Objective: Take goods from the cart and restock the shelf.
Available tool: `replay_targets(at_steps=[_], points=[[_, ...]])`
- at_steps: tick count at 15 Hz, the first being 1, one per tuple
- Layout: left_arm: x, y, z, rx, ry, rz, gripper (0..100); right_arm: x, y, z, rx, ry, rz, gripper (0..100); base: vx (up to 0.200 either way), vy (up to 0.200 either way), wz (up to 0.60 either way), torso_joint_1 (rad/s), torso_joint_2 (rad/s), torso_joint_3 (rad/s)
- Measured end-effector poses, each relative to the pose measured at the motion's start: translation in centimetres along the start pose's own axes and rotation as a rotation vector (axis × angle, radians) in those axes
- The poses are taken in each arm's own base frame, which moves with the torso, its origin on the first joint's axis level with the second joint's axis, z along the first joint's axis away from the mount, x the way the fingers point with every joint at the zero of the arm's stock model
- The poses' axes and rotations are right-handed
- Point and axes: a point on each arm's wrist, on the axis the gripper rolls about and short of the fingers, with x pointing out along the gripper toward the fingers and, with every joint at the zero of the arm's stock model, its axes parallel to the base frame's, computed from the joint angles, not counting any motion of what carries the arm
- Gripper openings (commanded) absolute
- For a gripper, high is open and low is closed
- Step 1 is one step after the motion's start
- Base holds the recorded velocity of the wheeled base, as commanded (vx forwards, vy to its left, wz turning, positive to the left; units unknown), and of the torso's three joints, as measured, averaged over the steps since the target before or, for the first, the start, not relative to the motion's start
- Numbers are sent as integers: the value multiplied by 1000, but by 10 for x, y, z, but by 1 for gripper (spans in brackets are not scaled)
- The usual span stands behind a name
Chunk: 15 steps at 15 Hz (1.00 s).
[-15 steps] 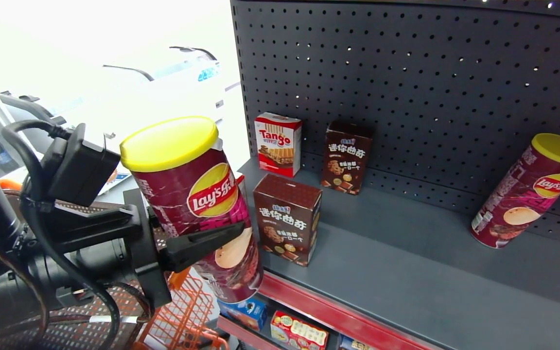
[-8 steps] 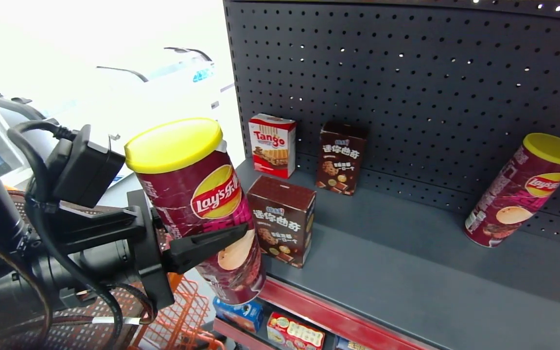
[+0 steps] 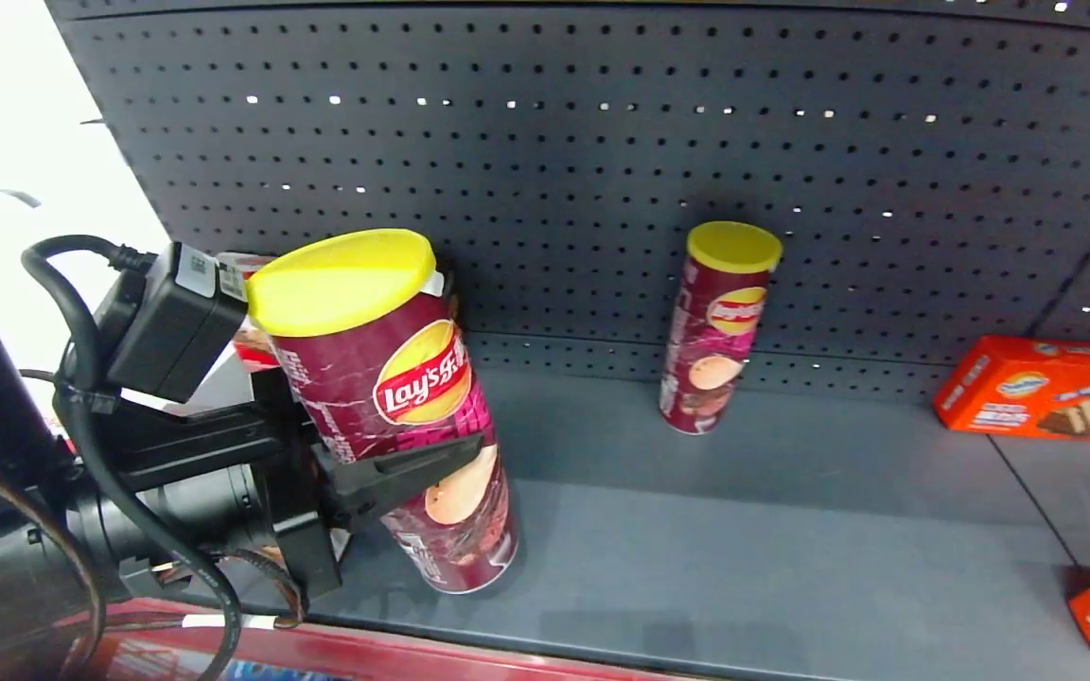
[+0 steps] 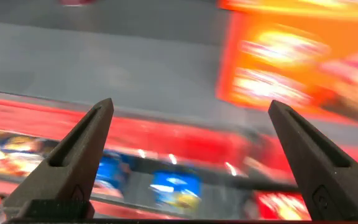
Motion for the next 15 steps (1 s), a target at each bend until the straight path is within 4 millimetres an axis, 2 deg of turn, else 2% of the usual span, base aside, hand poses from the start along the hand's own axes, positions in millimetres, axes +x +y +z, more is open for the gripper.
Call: replay_targets(at_steps=[6, 15], points=[[-1, 1, 0, -4, 1, 9, 0, 0, 0, 0, 0, -1, 0, 100, 0, 0, 0, 0, 0, 0], [-14, -6, 0, 22, -14, 20, 0, 0, 0, 0, -1, 3, 2, 100, 0, 0, 0, 0, 0, 0]])
